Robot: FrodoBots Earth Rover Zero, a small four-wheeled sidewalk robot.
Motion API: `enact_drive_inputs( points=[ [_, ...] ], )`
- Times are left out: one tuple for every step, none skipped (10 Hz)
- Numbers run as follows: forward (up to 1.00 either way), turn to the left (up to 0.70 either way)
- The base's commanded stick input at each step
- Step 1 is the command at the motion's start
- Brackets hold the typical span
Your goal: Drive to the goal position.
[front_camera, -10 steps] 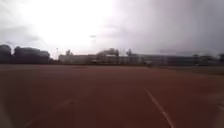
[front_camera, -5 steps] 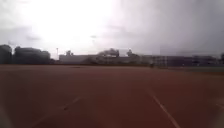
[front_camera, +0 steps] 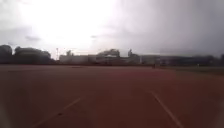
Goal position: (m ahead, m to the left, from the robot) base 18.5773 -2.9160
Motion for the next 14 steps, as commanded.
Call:
enact_drive_inputs(
  points=[
    [0.50,0.00],
    [0.50,0.00],
    [0.50,0.00],
    [0.50,0.00],
    [0.50,0.00],
    [0.50,0.00],
    [0.50,0.00],
    [0.50,0.00],
    [0.50,0.00],
    [0.50,0.00],
    [0.50,0.00],
    [0.50,0.00],
    [0.50,0.00],
    [0.50,0.00]
  ],
)
